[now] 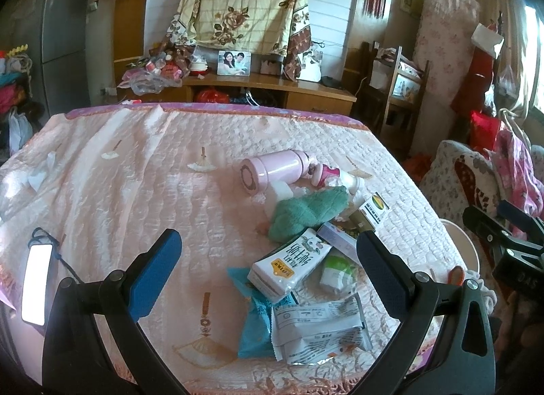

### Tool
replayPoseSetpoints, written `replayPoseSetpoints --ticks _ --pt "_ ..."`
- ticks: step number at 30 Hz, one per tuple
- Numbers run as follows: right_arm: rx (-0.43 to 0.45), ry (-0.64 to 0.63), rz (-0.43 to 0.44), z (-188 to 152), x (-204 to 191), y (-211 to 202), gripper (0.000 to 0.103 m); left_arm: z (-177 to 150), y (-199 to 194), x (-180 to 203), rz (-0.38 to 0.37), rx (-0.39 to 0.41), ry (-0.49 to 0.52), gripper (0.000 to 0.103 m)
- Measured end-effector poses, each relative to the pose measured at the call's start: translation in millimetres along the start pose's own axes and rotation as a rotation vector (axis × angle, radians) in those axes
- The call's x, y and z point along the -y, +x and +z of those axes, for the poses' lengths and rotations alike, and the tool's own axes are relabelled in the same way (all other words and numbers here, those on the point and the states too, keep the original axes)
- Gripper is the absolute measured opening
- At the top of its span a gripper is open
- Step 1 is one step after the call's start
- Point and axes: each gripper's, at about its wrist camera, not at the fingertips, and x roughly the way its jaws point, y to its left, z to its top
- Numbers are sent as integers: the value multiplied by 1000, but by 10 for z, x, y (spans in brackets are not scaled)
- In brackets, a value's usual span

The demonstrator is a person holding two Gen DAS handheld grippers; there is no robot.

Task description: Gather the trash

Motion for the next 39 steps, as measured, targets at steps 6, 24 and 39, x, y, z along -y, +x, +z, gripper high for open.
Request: replayPoseSetpoints --ticks 6,24,39 --pt "-10 -8 6 -18 -18 15 103 5 6 -4 -1 -6 -4 102" --pt "-65 -11 36 -86 -2 126 103 10 37 -90 -12 -41 -12 102" --pt "-286 -113 53 -331 4 475 103 -246 214 -372 -71 -209 -10 102"
